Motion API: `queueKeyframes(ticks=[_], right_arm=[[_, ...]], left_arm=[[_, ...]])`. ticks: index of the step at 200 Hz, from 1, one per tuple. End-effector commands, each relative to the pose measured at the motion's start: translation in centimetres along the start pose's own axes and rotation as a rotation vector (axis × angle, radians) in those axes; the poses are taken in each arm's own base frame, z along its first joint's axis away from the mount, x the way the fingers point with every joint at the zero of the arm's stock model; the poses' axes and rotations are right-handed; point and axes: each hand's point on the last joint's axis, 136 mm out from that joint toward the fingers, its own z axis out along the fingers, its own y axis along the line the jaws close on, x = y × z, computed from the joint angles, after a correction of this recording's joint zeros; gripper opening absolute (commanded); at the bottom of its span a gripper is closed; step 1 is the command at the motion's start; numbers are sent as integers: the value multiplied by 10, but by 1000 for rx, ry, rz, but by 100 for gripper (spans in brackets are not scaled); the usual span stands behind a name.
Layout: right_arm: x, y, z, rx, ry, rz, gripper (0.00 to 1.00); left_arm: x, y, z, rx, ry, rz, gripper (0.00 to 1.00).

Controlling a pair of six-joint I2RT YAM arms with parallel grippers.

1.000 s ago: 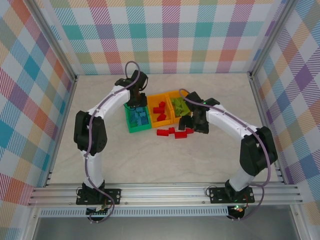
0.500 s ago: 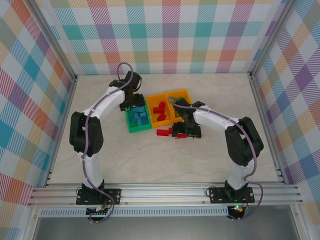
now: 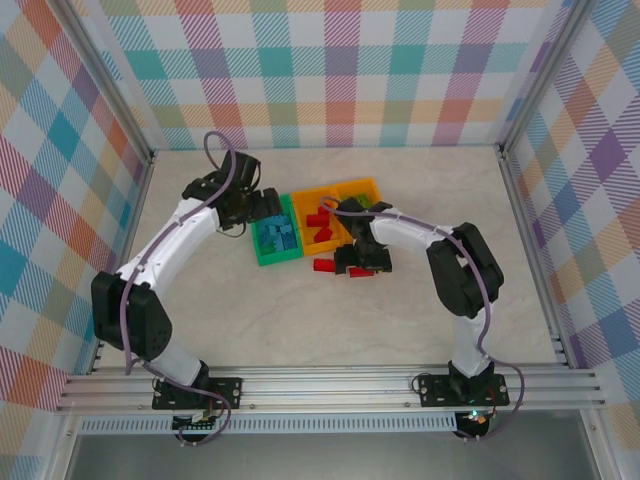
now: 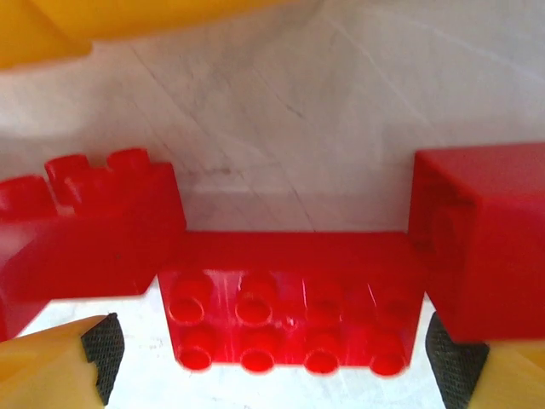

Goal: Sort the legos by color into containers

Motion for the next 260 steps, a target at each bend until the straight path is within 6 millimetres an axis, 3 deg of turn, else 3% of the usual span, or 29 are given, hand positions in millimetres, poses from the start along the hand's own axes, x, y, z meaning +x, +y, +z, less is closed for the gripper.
queueKeyframes(ticks=[1,64,89,114,160,186,208,260], right_arm=[[-3,-4,3,49,6,-35,92],[-3,-9,15,83,17,-51,84],[1,-12,15,88,17,-38,70],[5,-12,4,74,-7,-26,57],[14,7,-44,37,-58,-85,55],[-7,24,-79,-37,-150,-77,55],[-36,48,-96,-109,-184,-70,56],[-97,84,-90,-147,-162,-43,57]], left_arm=[[11,7,-6,5,-3,-6,94],[31,25,-9,-22,9,-16,95],[34,26,-8,-25,13,-14,95],[37,28,-6,-30,19,-14,95],[45,33,-1,-38,34,-20,95],[50,34,1,-39,45,-18,95],[58,39,6,-54,70,-20,95],[79,48,4,-41,90,-38,95]])
